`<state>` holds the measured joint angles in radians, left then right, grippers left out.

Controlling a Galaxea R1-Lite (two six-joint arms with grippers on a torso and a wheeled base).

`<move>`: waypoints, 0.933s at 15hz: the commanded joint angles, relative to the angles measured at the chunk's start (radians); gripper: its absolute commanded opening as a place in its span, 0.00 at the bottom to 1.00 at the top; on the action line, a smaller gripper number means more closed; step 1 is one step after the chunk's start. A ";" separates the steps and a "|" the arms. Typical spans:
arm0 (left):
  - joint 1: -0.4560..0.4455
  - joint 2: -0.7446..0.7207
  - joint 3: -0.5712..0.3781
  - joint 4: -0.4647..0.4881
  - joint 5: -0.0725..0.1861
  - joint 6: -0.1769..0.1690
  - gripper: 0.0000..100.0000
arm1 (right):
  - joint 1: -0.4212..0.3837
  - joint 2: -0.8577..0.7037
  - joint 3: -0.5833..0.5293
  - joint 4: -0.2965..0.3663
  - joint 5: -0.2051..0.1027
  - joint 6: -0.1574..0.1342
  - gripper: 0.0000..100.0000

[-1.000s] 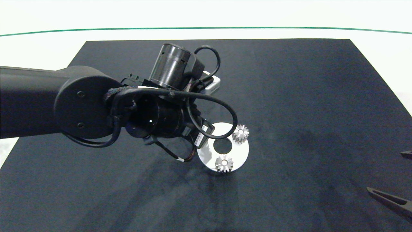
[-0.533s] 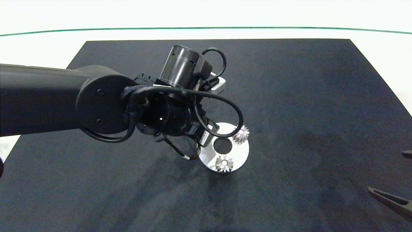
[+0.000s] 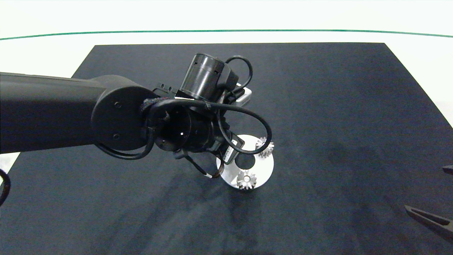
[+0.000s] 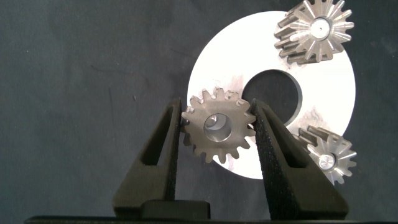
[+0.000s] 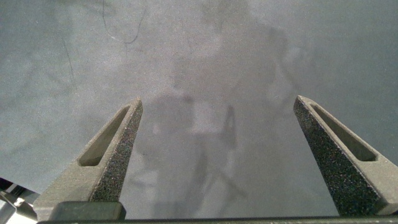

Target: Install three planetary gears onto the carrier pins

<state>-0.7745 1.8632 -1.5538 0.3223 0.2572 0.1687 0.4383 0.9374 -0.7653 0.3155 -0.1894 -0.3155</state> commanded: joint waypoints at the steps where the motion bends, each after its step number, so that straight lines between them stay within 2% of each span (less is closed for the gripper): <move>1: 0.000 0.002 0.000 0.001 0.002 0.002 0.00 | 0.000 0.004 0.001 0.002 -0.001 -0.002 1.00; 14: 0.003 0.014 0.001 -0.002 0.002 0.006 0.00 | 0.000 0.003 0.001 0.002 -0.001 -0.002 1.00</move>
<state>-0.7730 1.8743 -1.5515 0.3179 0.2583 0.1732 0.4383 0.9385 -0.7638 0.3155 -0.1894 -0.3151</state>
